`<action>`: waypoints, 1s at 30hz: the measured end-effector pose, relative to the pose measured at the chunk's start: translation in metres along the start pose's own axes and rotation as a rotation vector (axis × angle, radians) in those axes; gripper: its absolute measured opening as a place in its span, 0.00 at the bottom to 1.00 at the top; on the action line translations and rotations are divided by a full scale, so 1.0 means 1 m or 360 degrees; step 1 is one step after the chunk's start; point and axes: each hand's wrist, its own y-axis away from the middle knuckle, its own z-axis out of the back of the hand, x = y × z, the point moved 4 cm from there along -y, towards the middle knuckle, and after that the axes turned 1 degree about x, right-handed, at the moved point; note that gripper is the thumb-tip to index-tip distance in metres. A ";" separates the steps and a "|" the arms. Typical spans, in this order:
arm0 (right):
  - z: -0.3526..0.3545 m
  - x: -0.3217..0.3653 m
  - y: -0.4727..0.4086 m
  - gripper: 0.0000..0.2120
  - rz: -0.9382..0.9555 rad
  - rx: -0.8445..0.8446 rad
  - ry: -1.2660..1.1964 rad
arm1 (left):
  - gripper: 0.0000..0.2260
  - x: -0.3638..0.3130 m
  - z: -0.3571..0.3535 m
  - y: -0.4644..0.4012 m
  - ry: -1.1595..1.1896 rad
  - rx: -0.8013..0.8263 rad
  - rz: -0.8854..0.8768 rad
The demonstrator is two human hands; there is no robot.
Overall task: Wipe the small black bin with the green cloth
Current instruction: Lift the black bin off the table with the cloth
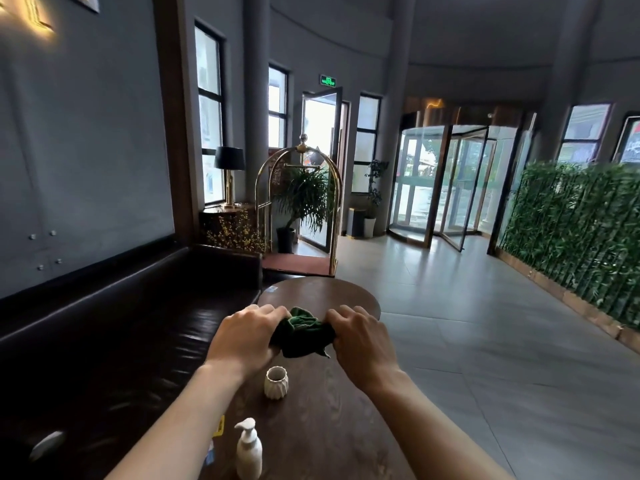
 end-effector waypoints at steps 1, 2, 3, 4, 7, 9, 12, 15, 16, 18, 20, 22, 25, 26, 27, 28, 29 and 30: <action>0.005 -0.006 0.008 0.08 0.0010 -0.0004 -0.0012 | 0.19 -0.011 0.002 0.004 -0.0010 -0.0008 0.0004; 0.011 -0.012 0.016 0.08 0.0019 -0.0004 -0.0023 | 0.19 -0.022 0.004 0.008 -0.0015 -0.0004 0.0010; 0.016 -0.018 0.025 0.08 0.0026 0.0003 -0.0029 | 0.19 -0.034 0.005 0.012 -0.0021 0.0010 0.0016; 0.020 -0.025 0.035 0.08 0.0035 0.0012 -0.0038 | 0.20 -0.046 0.006 0.017 -0.0035 0.0021 0.0015; 0.030 -0.043 0.064 0.08 0.0054 0.0021 -0.0083 | 0.20 -0.081 0.005 0.033 -0.0075 0.0031 0.0024; 0.036 -0.053 0.085 0.07 0.0070 0.0048 -0.0122 | 0.19 -0.104 0.005 0.044 -0.0093 0.0033 0.0040; 0.037 -0.064 0.117 0.09 0.0081 0.0103 -0.0184 | 0.20 -0.132 -0.003 0.065 -0.0103 0.0082 0.0046; 0.031 -0.073 0.143 0.11 0.0089 0.0198 -0.0257 | 0.21 -0.151 -0.010 0.084 -0.0129 0.0140 0.0041; 0.028 -0.074 0.150 0.13 0.0078 0.0237 -0.0293 | 0.21 -0.156 -0.013 0.090 -0.0129 0.0155 0.0040; 0.023 -0.074 0.161 0.18 0.0048 0.0294 -0.0385 | 0.21 -0.162 -0.015 0.100 -0.0123 0.0178 0.0034; 0.019 -0.070 0.170 0.24 0.0031 0.0324 -0.0509 | 0.20 -0.167 -0.016 0.107 -0.0112 0.0165 0.0018; 0.016 -0.064 0.179 0.32 0.0041 0.0366 -0.0619 | 0.20 -0.171 -0.017 0.113 -0.0093 0.0153 -0.0001; 0.005 -0.054 0.192 0.44 0.0071 0.0512 -0.0672 | 0.20 -0.174 -0.022 0.120 -0.0067 0.0170 -0.0045; 0.001 -0.050 0.195 0.47 0.0080 0.0567 -0.0682 | 0.20 -0.174 -0.024 0.123 -0.0051 0.0184 -0.0056; -0.004 -0.045 0.198 0.50 0.0079 0.0619 -0.0704 | 0.20 -0.172 -0.026 0.127 -0.0033 0.0193 -0.0063; -0.009 -0.040 0.200 0.51 0.0066 0.0660 -0.0736 | 0.20 -0.170 -0.028 0.132 -0.0013 0.0201 -0.0066; -0.014 -0.034 0.203 0.51 0.0037 0.0690 -0.0769 | 0.19 -0.166 -0.031 0.138 0.0009 0.0214 -0.0065; -0.017 -0.029 0.204 0.49 0.0009 0.0700 -0.0784 | 0.19 -0.162 -0.034 0.145 0.0029 0.0225 -0.0064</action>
